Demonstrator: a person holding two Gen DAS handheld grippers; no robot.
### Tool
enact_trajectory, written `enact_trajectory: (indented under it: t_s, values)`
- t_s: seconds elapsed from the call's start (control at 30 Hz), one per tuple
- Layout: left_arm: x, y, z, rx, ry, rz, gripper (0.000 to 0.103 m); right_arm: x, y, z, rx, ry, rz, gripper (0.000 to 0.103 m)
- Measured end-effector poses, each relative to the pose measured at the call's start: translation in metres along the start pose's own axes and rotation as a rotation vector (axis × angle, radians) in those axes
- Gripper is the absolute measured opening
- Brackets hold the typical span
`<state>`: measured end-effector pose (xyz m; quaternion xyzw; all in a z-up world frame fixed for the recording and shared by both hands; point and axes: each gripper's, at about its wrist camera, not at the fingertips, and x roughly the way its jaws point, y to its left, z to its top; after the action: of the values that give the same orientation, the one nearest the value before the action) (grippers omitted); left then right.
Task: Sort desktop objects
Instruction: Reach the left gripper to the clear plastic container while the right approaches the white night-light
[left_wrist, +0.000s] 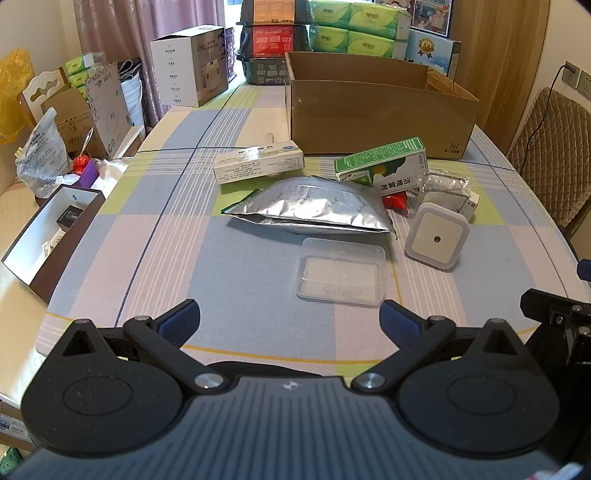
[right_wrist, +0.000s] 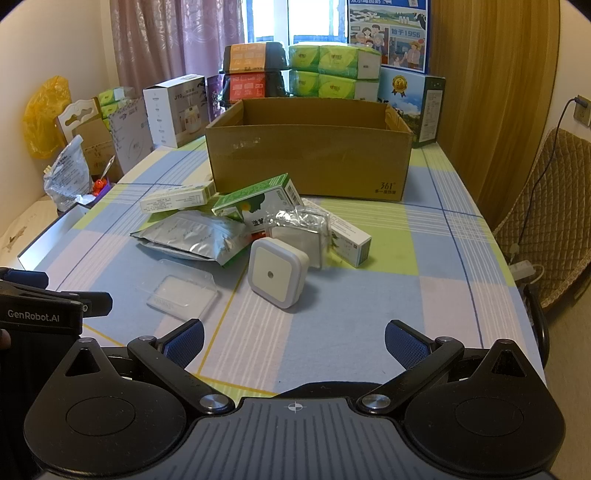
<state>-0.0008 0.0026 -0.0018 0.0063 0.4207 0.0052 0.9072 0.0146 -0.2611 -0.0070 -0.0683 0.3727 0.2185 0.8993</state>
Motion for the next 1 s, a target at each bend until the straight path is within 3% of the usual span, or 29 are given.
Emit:
enact_trajectory:
  t_s: [0.8,1.0]
  values:
    - [-0.002,0.009,0.002,-0.047,0.008,-0.054,0.102,0.0,-0.004,0.001,0.021,0.009,0.008,0.101]
    - [-0.005,0.018,0.004,-0.064,0.011,-0.072,0.102,-0.003,-0.005,0.001,0.004,0.0,-0.033,0.101]
